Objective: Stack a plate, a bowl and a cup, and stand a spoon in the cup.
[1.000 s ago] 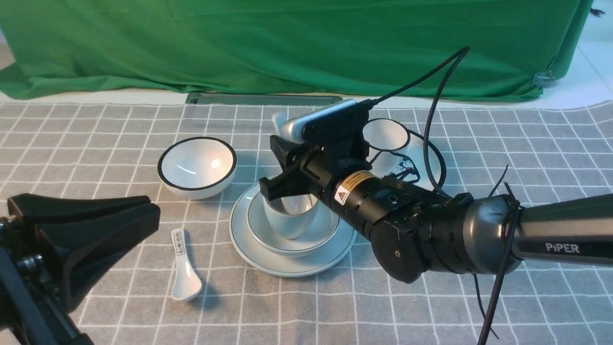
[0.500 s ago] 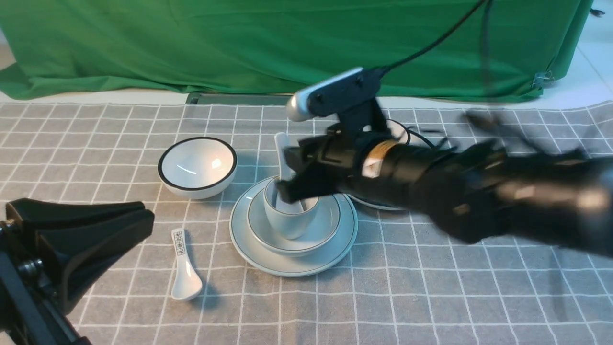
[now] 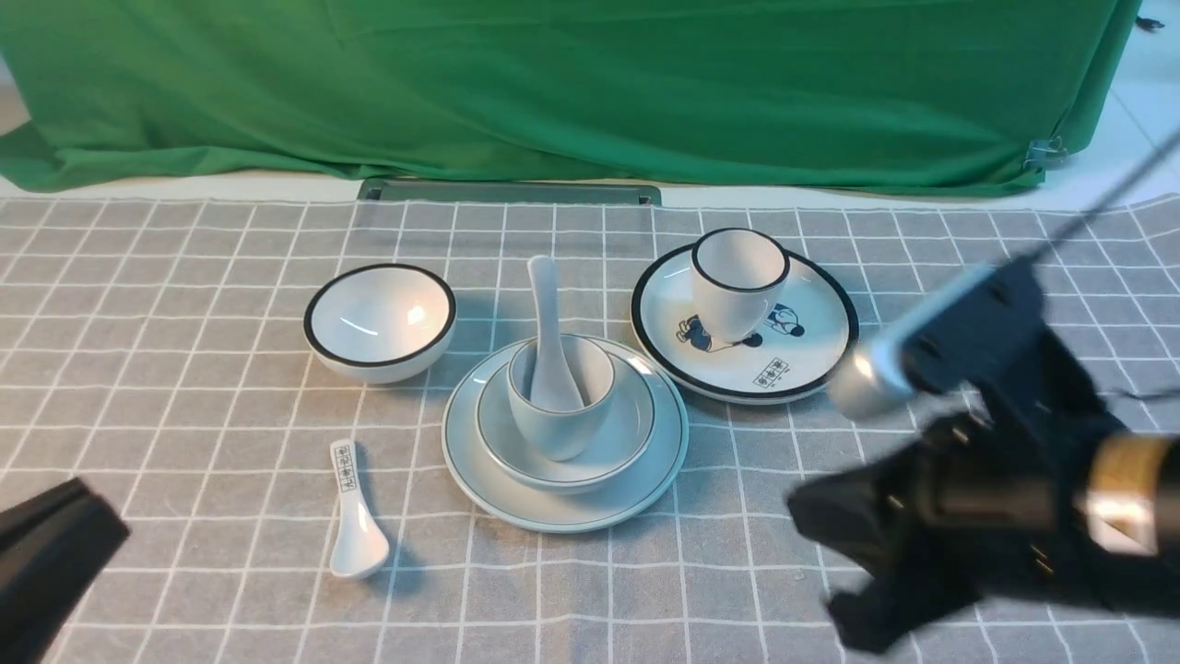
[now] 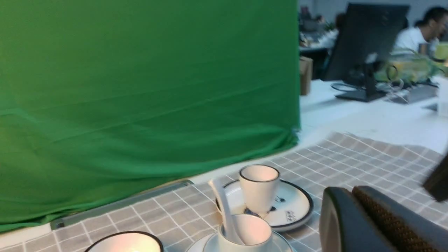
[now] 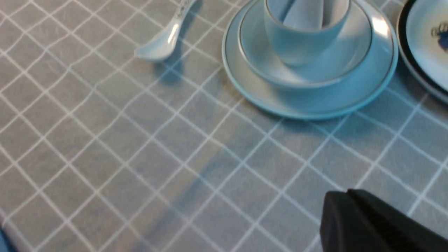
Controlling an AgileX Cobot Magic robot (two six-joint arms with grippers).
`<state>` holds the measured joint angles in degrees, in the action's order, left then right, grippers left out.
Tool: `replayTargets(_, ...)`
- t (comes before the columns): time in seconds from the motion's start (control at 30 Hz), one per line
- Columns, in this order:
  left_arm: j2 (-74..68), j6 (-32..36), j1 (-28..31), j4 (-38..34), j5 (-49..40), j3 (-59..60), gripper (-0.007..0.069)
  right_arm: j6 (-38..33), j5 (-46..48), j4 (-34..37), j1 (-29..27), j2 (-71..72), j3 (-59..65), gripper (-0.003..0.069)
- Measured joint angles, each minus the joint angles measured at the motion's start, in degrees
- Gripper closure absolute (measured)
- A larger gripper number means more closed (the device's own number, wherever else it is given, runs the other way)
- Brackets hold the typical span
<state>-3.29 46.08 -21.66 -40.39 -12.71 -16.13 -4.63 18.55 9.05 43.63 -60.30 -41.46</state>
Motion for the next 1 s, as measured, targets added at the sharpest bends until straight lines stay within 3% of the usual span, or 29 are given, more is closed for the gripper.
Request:
replayTargets(0.3,1.5,0.0,0.0,6.3,-2.3,5.2,0.0607,1.1,1.1,0.0,0.0,6.6,2.8,0.0599)
replayTargets(0.57,1.5,0.0,0.0,7.1,-3.3,7.4,0.0607,1.1,-0.4,0.0,0.0,6.6,2.8,0.0575)
replayTargets(0.63,1.5,0.0,0.0,7.1,-3.4,7.4,0.0607,1.1,-1.2,-2.9,-0.7,7.0,2.9,0.0572)
replayTargets(0.73,1.5,0.0,-0.1,7.5,-3.5,7.4,0.0607,1.1,-1.3,-5.3,-5.2,10.2,4.1,0.0603)
replayTargets(0.8,1.5,0.0,-0.1,7.8,-3.7,7.4,0.0607,1.1,-2.6,-6.1,-11.6,14.7,8.0,0.0637)
replayTargets(1.0,1.5,0.0,-0.1,8.1,-3.9,7.4,0.0607,-0.9,-7.8,-6.6,-25.7,32.6,23.1,0.0643)
